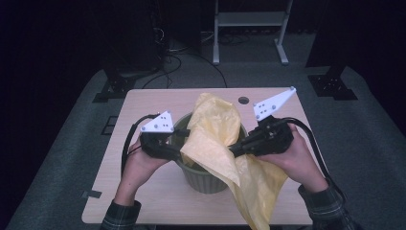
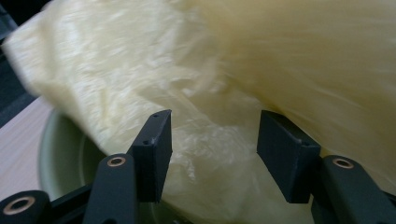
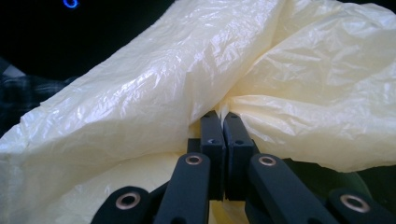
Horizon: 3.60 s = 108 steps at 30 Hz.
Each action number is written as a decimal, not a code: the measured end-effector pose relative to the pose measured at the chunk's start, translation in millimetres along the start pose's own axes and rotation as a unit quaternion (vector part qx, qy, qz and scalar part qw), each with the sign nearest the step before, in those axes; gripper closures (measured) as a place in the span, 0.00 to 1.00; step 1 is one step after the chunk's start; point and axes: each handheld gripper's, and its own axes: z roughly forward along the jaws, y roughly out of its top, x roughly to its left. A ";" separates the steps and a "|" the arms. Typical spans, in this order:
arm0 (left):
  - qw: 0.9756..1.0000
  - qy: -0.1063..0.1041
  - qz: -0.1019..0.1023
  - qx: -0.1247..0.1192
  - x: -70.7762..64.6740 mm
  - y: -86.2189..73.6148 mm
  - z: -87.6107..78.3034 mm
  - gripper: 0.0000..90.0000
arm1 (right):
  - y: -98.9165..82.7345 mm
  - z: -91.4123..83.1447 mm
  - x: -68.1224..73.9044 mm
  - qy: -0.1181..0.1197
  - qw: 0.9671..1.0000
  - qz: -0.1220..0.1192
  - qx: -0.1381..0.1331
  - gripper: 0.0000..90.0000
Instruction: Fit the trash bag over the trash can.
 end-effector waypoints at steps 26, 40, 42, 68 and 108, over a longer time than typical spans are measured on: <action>0.998 0.049 -0.002 -0.036 20.3 -0.7 -44.1 0.39 | -9.2 29.1 -51.0 -0.008 0.999 0.038 0.011 0.99; 0.998 0.062 -0.022 -0.020 68.8 20.9 -26.4 0.40 | -11.8 25.6 -50.2 -0.007 0.999 0.034 0.010 0.99; 0.997 0.065 -0.026 -0.016 75.5 23.6 -19.4 0.40 | -11.6 26.2 -50.2 -0.007 0.999 0.033 0.010 0.99; 0.997 0.000 0.010 0.070 60.6 22.5 20.0 1.00 | -9.5 15.1 -42.2 -0.006 1.000 0.020 -0.008 0.99; 0.998 0.010 0.063 -0.001 16.0 33.6 -7.9 0.49 | -2.5 47.3 -72.3 -0.079 0.996 0.019 0.032 0.99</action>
